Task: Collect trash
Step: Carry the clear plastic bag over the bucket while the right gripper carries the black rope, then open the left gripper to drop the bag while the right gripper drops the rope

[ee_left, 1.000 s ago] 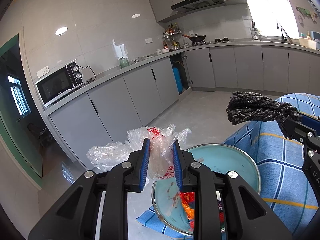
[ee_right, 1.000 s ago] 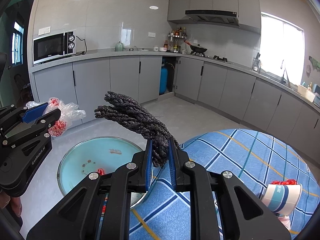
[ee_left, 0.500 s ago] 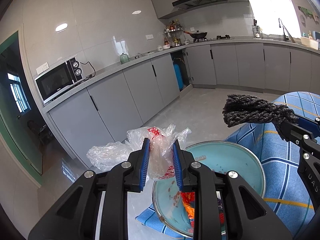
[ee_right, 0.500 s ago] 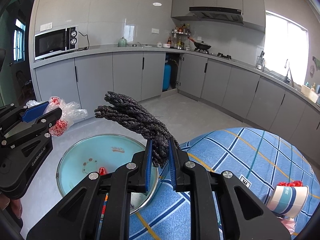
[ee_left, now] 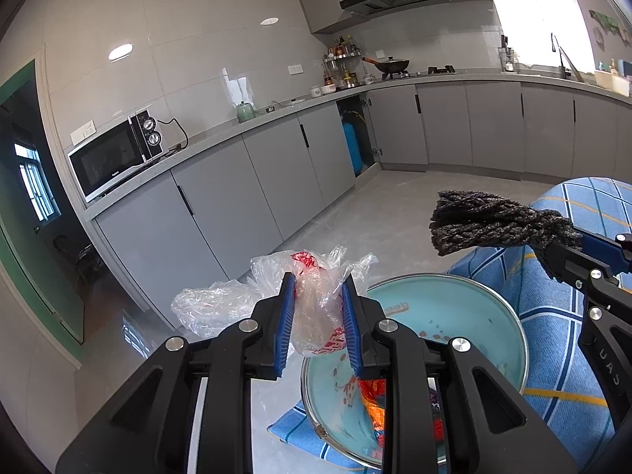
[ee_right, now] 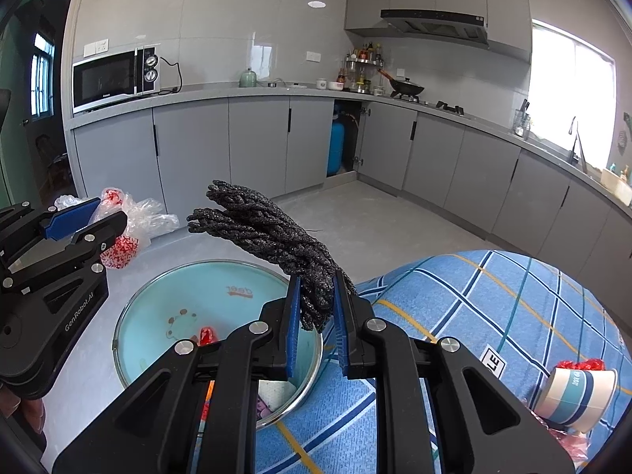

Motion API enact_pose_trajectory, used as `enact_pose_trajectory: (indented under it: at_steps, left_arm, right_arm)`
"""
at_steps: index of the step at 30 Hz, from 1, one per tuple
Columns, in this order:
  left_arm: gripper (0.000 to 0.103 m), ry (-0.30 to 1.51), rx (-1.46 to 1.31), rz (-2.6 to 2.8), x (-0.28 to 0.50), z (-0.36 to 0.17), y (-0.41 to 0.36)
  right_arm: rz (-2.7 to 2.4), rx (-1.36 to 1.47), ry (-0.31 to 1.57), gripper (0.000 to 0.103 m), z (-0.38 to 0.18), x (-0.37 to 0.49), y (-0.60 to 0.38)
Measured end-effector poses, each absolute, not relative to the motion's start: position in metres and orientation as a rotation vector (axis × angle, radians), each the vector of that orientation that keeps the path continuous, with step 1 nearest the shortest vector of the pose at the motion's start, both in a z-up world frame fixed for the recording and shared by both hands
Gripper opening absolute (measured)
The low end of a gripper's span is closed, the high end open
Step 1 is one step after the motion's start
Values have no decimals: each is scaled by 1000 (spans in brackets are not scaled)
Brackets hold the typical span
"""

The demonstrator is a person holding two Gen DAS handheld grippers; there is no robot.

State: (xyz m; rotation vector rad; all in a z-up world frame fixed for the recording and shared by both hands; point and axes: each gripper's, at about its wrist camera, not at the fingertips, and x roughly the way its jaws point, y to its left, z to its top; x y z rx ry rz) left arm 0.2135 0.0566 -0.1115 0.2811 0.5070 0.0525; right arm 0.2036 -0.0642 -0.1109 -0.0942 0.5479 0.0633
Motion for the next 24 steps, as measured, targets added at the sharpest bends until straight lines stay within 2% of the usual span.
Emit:
enact_pose_trajectory:
  at_steps: [5, 8, 9, 10, 12, 13, 15, 18, 19, 24]
  left_arm:
    - [24, 509, 281, 47, 213, -112, 58]
    - [30, 511, 281, 46, 213, -113, 58]
    - [32, 509, 278, 50, 213, -113, 60]
    - [33, 507, 278, 51, 213, -114, 61]
    - [36, 512, 279, 52, 213, -115, 61]
    - [42, 511, 278, 54, 213, -115, 62]
    - [44, 508, 279, 56, 213, -116, 63]
    - [54, 503, 284, 59, 212, -116, 62]
    - [60, 499, 285, 62, 210, -116, 62]
    - [62, 499, 286, 59, 209, -117, 61]
  right_arm:
    - [77, -97, 557, 17, -115, 206, -63]
    - [88, -100, 567, 19, -118, 207, -62]
    - [88, -100, 565, 25, -118, 207, -62]
    - [87, -97, 563, 37, -119, 206, -63]
    - [81, -93, 558, 47, -121, 206, -65]
    - [78, -91, 558, 49, -122, 206, -65]
    - [78, -81, 563, 53, -123, 206, -68]
    - [71, -84, 563, 53, -124, 206, -68]
    - [70, -81, 565, 54, -124, 205, -69]
    - [53, -79, 564, 57, -126, 203, -73]
